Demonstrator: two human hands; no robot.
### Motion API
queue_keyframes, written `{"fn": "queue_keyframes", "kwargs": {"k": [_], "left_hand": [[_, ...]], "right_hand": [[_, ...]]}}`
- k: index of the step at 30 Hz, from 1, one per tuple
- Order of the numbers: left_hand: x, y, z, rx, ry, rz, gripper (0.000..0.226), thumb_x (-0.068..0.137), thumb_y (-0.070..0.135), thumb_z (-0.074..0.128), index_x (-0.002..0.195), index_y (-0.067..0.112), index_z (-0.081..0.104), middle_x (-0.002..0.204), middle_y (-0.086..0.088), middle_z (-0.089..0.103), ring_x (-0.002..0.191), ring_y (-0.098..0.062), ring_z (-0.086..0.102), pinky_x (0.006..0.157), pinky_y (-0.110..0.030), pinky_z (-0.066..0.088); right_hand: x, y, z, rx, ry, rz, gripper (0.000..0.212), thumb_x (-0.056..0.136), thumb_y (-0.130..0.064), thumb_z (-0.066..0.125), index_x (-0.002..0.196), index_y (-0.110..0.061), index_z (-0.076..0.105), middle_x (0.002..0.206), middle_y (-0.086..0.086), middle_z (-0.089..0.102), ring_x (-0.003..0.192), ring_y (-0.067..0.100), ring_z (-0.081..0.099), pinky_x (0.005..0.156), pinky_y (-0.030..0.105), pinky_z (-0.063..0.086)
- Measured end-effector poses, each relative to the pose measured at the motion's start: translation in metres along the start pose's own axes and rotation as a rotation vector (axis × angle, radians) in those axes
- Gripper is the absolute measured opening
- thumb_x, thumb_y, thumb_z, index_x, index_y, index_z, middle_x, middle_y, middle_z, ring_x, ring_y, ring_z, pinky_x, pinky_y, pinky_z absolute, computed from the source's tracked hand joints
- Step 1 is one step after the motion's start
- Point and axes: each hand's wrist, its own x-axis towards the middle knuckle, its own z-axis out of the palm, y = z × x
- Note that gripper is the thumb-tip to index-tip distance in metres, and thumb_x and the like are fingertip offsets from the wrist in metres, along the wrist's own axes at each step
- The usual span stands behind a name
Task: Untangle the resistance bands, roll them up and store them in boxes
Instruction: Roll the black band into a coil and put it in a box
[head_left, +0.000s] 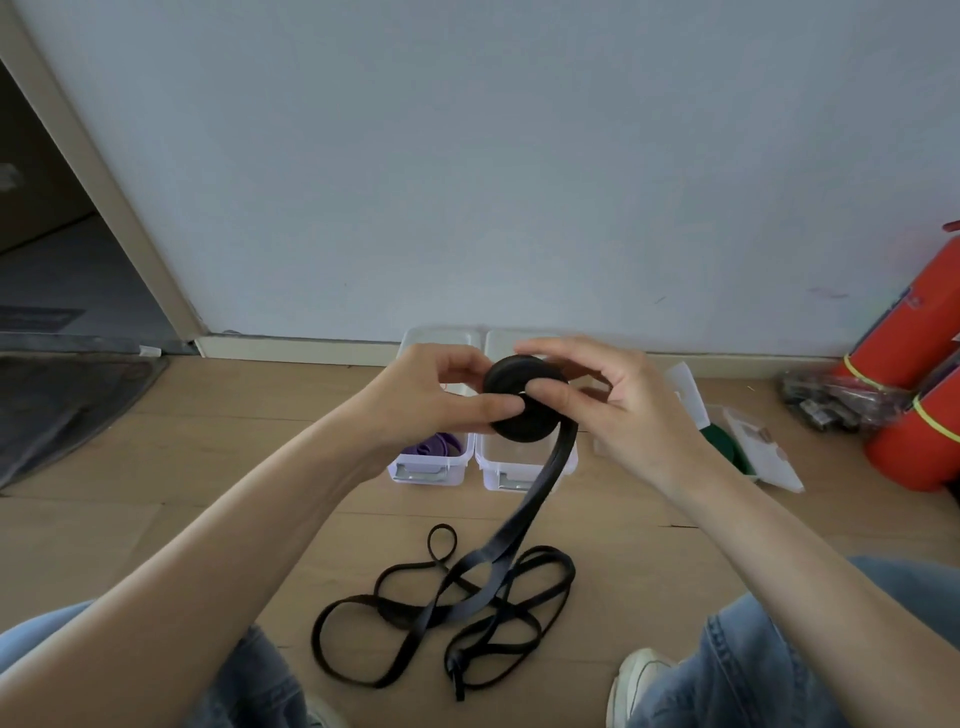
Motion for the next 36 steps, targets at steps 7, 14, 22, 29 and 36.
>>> {"fn": "queue_keyframes", "kwargs": {"k": [7, 14, 22, 29, 36], "left_hand": [[0.008, 0.007, 0.001, -0.568, 0.168, 0.086, 0.042, 0.067, 0.021, 0.069, 0.102, -0.002, 0.062, 0.098, -0.011, 0.072, 0.092, -0.018, 0.070, 0.078, -0.019, 0.053], [0.004, 0.000, 0.008, -0.129, 0.081, -0.054, 0.027, 0.076, 0.020, 0.073, 0.103, 0.019, 0.069, 0.100, 0.004, 0.072, 0.100, -0.011, 0.065, 0.098, -0.037, 0.046], [0.003, 0.010, 0.006, -0.179, -0.090, -0.040, 0.027, 0.076, 0.009, 0.071, 0.102, 0.009, 0.065, 0.089, -0.007, 0.074, 0.082, -0.021, 0.072, 0.069, -0.026, 0.058], [0.010, 0.016, -0.004, -0.476, 0.173, 0.134, 0.039, 0.067, 0.020, 0.068, 0.102, 0.004, 0.063, 0.092, -0.008, 0.074, 0.086, -0.021, 0.071, 0.068, -0.024, 0.056], [0.015, 0.007, 0.013, -0.621, 0.288, 0.058, 0.031, 0.087, 0.022, 0.061, 0.112, 0.004, 0.060, 0.103, -0.008, 0.071, 0.097, -0.020, 0.068, 0.083, -0.027, 0.055]], "right_hand": [[-0.003, 0.004, 0.009, 0.482, 0.107, 0.185, 0.046, 0.065, -0.028, 0.074, 0.099, -0.011, 0.048, 0.091, 0.007, 0.073, 0.084, 0.023, 0.070, 0.079, 0.033, 0.056], [-0.001, 0.003, 0.003, 0.263, 0.201, 0.093, 0.016, 0.083, -0.008, 0.066, 0.096, -0.015, 0.062, 0.085, 0.000, 0.072, 0.080, 0.008, 0.065, 0.077, 0.023, 0.051], [0.003, -0.002, -0.008, -0.016, 0.021, -0.094, 0.020, 0.089, -0.019, 0.058, 0.102, -0.033, 0.063, 0.093, -0.014, 0.067, 0.087, -0.001, 0.062, 0.072, 0.009, 0.045], [0.001, 0.012, -0.007, 0.237, -0.031, 0.126, 0.032, 0.081, -0.009, 0.069, 0.102, -0.022, 0.049, 0.087, 0.000, 0.071, 0.069, 0.013, 0.064, 0.068, 0.023, 0.050], [-0.003, 0.009, 0.013, 0.321, 0.074, 0.063, 0.016, 0.091, -0.011, 0.058, 0.104, -0.019, 0.053, 0.097, -0.003, 0.062, 0.068, 0.012, 0.064, 0.061, 0.020, 0.049]]}}
